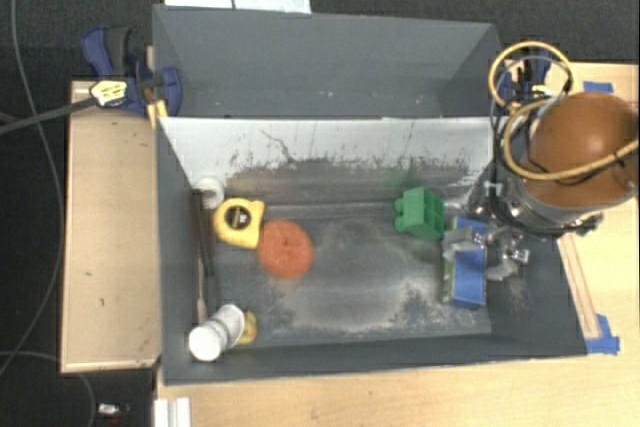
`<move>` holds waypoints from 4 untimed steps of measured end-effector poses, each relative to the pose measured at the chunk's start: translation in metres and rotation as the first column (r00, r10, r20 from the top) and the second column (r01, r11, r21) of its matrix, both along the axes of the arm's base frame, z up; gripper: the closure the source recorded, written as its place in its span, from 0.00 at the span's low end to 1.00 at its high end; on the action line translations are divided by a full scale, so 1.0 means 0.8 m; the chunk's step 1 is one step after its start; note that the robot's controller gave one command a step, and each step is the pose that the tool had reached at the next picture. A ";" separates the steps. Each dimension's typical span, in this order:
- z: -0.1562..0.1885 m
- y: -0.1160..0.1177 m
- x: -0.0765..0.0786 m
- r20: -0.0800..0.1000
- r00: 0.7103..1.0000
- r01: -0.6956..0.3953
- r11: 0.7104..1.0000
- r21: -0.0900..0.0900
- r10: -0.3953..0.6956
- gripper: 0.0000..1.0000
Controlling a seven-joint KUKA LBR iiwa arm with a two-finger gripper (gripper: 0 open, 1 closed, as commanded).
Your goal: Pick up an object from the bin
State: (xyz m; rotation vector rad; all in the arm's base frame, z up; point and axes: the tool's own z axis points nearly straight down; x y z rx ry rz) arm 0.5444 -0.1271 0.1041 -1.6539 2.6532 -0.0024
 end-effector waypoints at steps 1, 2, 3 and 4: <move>0.000 0.000 0.000 0.000 1.000 0.001 1.000 0.000 -0.001 1.00; 0.000 0.000 0.000 0.000 1.000 0.002 1.000 0.000 -0.002 1.00; 0.072 -0.005 -0.004 -0.004 1.000 0.007 1.000 0.001 -0.007 1.00; 0.112 -0.004 0.004 0.003 1.000 0.016 1.000 0.000 -0.016 1.00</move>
Offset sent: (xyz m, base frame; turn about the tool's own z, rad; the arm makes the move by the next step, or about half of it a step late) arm 0.0000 0.0000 0.0000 0.0000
